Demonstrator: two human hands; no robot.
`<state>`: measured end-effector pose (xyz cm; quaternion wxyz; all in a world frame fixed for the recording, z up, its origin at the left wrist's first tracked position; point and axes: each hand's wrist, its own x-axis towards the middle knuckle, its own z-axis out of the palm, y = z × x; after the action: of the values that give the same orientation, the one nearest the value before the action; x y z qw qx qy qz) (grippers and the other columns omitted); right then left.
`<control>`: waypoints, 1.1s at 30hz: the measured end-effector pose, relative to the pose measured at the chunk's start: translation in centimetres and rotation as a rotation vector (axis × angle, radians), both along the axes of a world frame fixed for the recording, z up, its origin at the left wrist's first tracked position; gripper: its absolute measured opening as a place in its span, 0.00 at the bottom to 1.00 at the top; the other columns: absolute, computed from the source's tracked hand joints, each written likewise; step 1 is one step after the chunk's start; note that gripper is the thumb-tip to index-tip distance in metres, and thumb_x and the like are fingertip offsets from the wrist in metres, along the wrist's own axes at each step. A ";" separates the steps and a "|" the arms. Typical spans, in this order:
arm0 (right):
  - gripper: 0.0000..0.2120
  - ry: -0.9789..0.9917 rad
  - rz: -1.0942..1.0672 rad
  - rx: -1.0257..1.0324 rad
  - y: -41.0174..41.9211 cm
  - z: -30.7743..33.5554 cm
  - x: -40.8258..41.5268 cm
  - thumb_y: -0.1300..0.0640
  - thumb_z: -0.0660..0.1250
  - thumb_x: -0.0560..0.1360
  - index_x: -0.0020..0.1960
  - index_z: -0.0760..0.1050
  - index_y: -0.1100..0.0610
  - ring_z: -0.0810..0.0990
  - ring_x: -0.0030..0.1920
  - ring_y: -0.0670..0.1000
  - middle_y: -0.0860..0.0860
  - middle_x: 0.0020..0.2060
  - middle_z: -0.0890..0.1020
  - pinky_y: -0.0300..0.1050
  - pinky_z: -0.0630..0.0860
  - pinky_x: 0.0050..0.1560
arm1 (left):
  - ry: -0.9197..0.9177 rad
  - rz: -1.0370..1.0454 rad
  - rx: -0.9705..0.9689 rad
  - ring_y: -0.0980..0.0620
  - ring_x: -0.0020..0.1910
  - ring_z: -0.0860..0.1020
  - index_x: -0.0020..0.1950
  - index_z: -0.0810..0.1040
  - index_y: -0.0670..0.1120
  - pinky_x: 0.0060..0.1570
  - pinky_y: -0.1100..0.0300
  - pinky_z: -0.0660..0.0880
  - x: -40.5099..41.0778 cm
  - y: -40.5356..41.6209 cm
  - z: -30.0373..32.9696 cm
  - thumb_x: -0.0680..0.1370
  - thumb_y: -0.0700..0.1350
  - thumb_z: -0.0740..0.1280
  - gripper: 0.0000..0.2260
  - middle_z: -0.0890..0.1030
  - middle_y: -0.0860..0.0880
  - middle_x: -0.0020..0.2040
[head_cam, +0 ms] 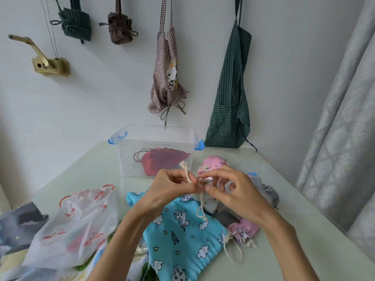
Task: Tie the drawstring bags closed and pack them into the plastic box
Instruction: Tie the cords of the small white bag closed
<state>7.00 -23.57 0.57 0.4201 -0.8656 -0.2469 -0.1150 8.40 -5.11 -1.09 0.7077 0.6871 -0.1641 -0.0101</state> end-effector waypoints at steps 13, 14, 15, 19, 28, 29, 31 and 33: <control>0.08 -0.141 -0.093 0.067 1.3 -0.7 0.1 0.45 0.68 0.61 0.37 0.78 0.48 0.75 0.33 0.43 0.44 0.34 0.79 0.38 0.72 0.33 | -0.364 0.269 0.044 0.52 0.37 0.85 0.37 0.85 0.50 0.38 0.66 0.79 -0.4 -0.7 -0.3 0.67 0.33 0.75 0.11 0.86 0.50 0.36; 0.08 -0.186 -0.119 0.047 1.4 -0.7 0.1 0.45 0.68 0.62 0.37 0.78 0.48 0.76 0.34 0.44 0.44 0.33 0.79 0.40 0.73 0.34 | -0.392 0.312 0.064 0.53 0.37 0.85 0.38 0.85 0.52 0.38 0.65 0.79 -0.4 -0.8 -0.5 0.68 0.35 0.76 0.10 0.85 0.52 0.36; 0.09 -0.231 -0.143 0.016 1.3 -0.8 0.1 0.44 0.69 0.63 0.37 0.79 0.48 0.77 0.34 0.45 0.44 0.33 0.79 0.41 0.75 0.35 | -0.425 0.360 0.091 0.55 0.37 0.84 0.39 0.85 0.54 0.38 0.63 0.79 -0.3 -0.8 -0.7 0.68 0.38 0.76 0.09 0.85 0.54 0.36; 0.07 -0.216 -0.161 0.018 1.0 -1.1 0.6 0.45 0.69 0.71 0.44 0.83 0.47 0.79 0.38 0.41 0.40 0.37 0.83 0.36 0.74 0.39 | -0.541 0.541 0.228 0.60 0.36 0.82 0.42 0.84 0.58 0.40 0.58 0.80 0.0 -0.5 -1.3 0.67 0.52 0.75 0.05 0.84 0.60 0.36; 0.12 0.210 0.046 0.472 1.5 -2.2 1.3 0.57 0.70 0.73 0.41 0.83 0.39 0.83 0.43 0.41 0.43 0.41 0.86 0.29 0.75 0.41 | -0.605 0.560 0.304 0.60 0.33 0.81 0.41 0.85 0.56 0.35 0.53 0.78 0.2 -0.6 -1.7 0.67 0.59 0.71 0.10 0.84 0.60 0.34; 0.11 0.213 0.048 0.498 1.5 -2.3 1.3 0.57 0.70 0.72 0.41 0.83 0.40 0.84 0.43 0.42 0.44 0.41 0.86 0.29 0.75 0.41 | -0.600 0.541 0.304 0.60 0.34 0.81 0.42 0.85 0.56 0.36 0.52 0.78 0.2 -0.7 -1.8 0.67 0.59 0.71 0.09 0.84 0.60 0.35; 0.10 0.182 0.031 0.510 1.4 -2.6 1.4 0.57 0.71 0.71 0.41 0.84 0.41 0.84 0.43 0.42 0.44 0.41 0.86 0.29 0.76 0.41 | -0.574 0.485 0.291 0.60 0.37 0.82 0.43 0.86 0.56 0.39 0.50 0.79 0.4 -0.6 -1.8 0.68 0.56 0.71 0.08 0.85 0.59 0.38; 0.08 0.064 -0.056 0.472 1.4 -2.8 1.7 0.58 0.72 0.71 0.41 0.84 0.44 0.83 0.41 0.41 0.43 0.40 0.85 0.30 0.76 0.41 | -0.537 0.439 0.289 0.60 0.39 0.82 0.44 0.86 0.55 0.41 0.49 0.79 0.6 -0.4 -1.9 0.69 0.56 0.71 0.08 0.85 0.60 0.39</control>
<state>8.68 -22.22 -2.24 0.6149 -0.7532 -0.1759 -0.1537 9.04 -5.48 -3.00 0.5204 0.7770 -0.1894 0.2992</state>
